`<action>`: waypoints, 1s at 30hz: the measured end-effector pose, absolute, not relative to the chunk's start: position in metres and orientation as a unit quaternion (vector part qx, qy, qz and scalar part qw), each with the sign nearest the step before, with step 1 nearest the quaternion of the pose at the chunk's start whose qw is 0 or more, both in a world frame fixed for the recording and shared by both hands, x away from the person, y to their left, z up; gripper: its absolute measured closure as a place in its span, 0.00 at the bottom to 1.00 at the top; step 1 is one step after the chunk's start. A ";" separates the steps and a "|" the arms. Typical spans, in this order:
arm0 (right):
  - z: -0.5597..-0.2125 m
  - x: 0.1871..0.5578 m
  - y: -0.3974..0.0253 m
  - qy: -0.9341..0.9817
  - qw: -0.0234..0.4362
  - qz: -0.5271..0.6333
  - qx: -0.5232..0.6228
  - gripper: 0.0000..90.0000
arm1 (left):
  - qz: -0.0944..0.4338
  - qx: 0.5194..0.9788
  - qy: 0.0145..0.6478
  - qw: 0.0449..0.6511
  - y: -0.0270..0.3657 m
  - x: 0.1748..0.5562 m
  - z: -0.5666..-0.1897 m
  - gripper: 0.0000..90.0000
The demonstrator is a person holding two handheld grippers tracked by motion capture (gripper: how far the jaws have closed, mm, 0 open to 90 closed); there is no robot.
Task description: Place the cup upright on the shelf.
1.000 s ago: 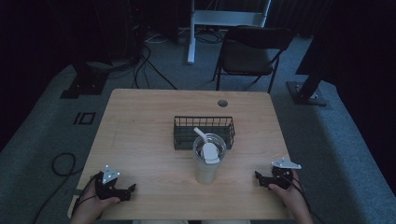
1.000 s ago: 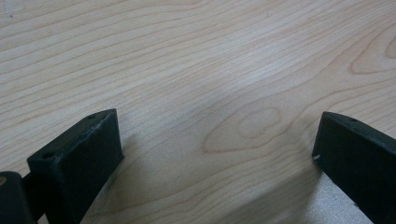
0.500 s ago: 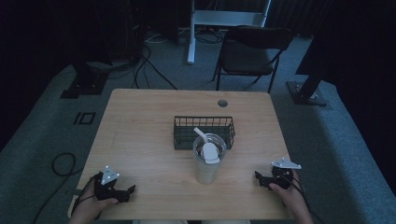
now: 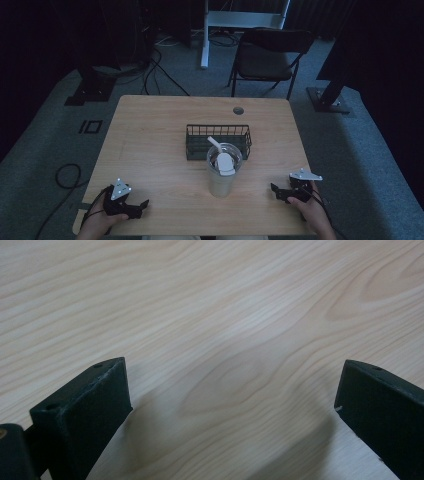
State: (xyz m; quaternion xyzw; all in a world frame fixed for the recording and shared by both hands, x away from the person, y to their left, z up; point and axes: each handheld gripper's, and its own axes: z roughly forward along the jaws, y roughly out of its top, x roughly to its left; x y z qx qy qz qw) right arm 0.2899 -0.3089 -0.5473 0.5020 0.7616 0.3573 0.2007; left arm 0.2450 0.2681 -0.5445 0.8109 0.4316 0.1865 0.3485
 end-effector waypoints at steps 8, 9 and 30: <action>-0.538 0.289 -0.292 0.770 0.196 0.384 0.471 0.13 | 0.179 0.804 0.405 0.397 0.245 0.250 -0.537 0.02; -0.537 0.289 -0.290 0.771 0.196 0.385 0.468 0.13 | 0.180 0.803 0.400 0.403 0.241 0.251 -0.536 0.02; -0.488 0.278 -0.235 0.796 0.169 0.477 0.332 0.13 | 0.159 0.816 0.310 0.462 0.171 0.265 -0.515 0.02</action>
